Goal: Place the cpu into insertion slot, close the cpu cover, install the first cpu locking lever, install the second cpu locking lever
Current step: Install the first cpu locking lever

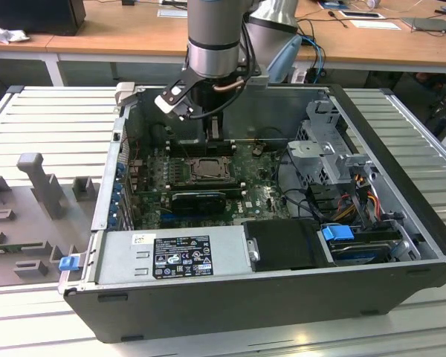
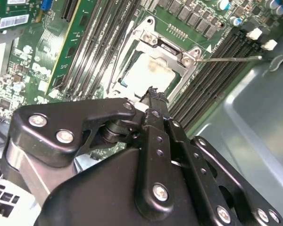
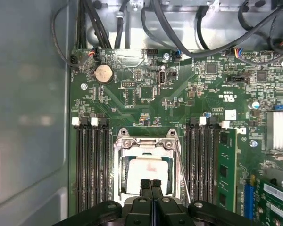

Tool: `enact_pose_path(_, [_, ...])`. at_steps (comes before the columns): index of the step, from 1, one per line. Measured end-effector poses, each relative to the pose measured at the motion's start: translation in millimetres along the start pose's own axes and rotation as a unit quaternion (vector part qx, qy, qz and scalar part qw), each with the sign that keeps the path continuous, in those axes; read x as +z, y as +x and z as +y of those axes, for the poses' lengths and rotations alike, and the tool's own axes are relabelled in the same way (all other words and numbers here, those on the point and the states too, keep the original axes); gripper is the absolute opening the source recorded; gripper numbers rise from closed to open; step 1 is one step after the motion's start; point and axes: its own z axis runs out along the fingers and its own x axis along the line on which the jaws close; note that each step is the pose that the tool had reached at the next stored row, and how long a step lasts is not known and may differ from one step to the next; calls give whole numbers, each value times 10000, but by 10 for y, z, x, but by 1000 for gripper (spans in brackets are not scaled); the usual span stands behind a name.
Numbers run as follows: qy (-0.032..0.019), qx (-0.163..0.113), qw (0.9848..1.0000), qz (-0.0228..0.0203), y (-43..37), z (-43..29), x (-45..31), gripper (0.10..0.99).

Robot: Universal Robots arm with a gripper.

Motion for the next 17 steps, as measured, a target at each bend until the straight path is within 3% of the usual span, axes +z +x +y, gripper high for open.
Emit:
enact_pose_path(8, [0,0,10000,6,4,6,-200,106])
enact_pose_path(14, [1,-4,10000,6,4,11,-212,106])
enact_pose_path(17, [6,-335,9994,17,4,12,-210,106])
